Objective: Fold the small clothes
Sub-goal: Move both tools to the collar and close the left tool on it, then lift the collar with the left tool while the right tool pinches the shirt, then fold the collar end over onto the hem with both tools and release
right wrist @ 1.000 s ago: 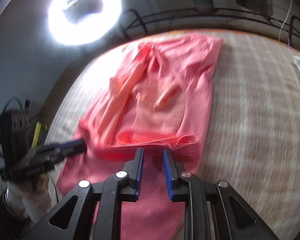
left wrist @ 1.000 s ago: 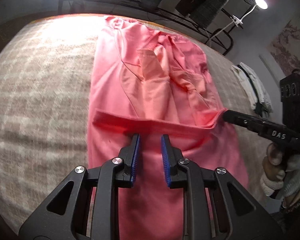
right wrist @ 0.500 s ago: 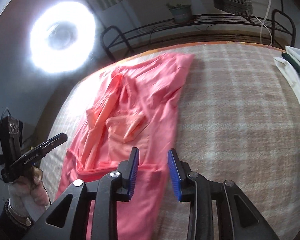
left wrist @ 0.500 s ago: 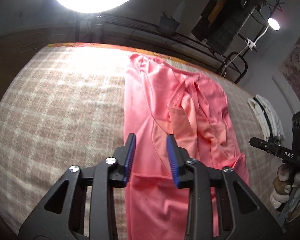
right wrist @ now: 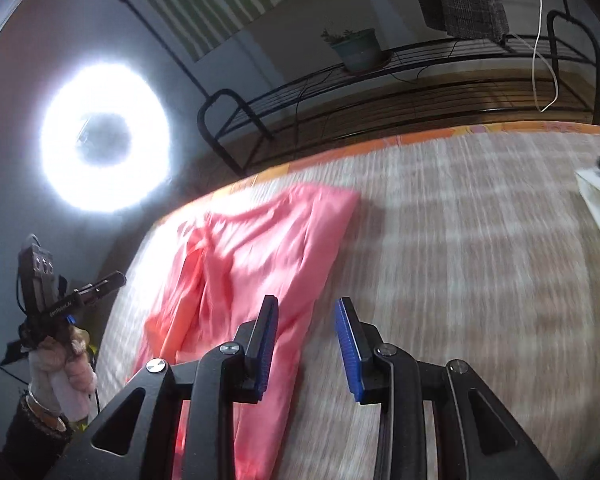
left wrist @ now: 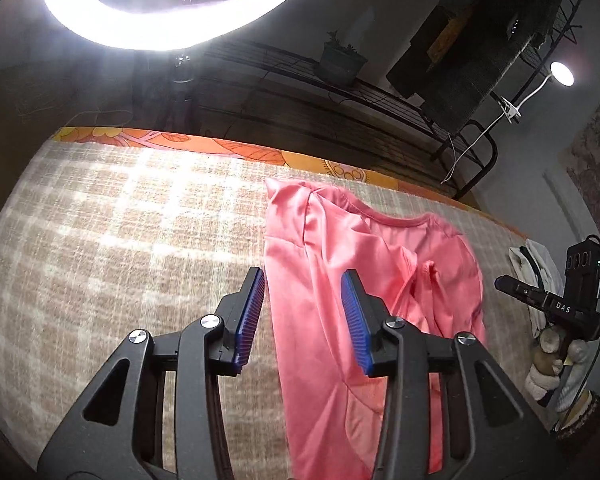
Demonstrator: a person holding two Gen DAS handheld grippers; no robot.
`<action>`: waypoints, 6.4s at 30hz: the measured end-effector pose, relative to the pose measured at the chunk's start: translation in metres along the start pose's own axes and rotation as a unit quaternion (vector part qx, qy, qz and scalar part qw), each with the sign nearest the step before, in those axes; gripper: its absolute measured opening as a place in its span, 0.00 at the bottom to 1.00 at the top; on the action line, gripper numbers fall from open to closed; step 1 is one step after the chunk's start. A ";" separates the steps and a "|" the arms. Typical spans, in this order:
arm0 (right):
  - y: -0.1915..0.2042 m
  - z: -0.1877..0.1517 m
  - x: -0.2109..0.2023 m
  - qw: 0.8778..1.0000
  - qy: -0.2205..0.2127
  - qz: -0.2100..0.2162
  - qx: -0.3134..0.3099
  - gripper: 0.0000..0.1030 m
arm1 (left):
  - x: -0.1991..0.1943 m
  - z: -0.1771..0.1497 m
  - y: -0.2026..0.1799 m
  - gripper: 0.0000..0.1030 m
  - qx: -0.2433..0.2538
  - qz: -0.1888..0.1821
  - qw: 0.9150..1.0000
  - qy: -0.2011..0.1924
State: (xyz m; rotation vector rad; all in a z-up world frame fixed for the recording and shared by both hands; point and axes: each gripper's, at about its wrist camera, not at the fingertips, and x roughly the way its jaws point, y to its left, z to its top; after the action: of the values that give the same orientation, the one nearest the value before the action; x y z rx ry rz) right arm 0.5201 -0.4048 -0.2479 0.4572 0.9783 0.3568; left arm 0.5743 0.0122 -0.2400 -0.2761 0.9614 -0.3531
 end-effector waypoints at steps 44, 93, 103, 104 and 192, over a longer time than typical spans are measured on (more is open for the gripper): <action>0.007 0.070 0.102 0.997 0.048 0.018 -0.057 0.05 | 0.103 0.047 -0.016 0.02 0.062 0.003 0.998 0.025; 0.126 -0.165 -0.119 0.969 0.003 -0.048 -0.243 0.04 | -0.151 -0.183 -0.059 0.01 0.127 0.027 0.991 0.037; 0.113 -0.198 -0.152 0.967 -0.002 -0.042 -0.251 0.31 | -0.184 -0.214 -0.056 0.02 0.110 0.022 0.993 0.027; 0.115 -0.200 -0.149 0.968 -0.001 -0.030 -0.248 0.31 | -0.182 -0.214 -0.063 0.03 0.118 0.021 0.992 0.027; 0.047 -0.233 -0.103 0.993 0.109 0.014 -0.031 0.24 | -0.160 -0.227 -0.029 0.00 0.082 0.091 0.987 0.102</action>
State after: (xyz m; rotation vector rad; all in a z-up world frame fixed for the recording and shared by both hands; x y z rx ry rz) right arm 0.2648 -0.3661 -0.2618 0.3815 1.1711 0.4687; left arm 0.2961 0.0357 -0.2331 -0.0014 1.1422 -0.2950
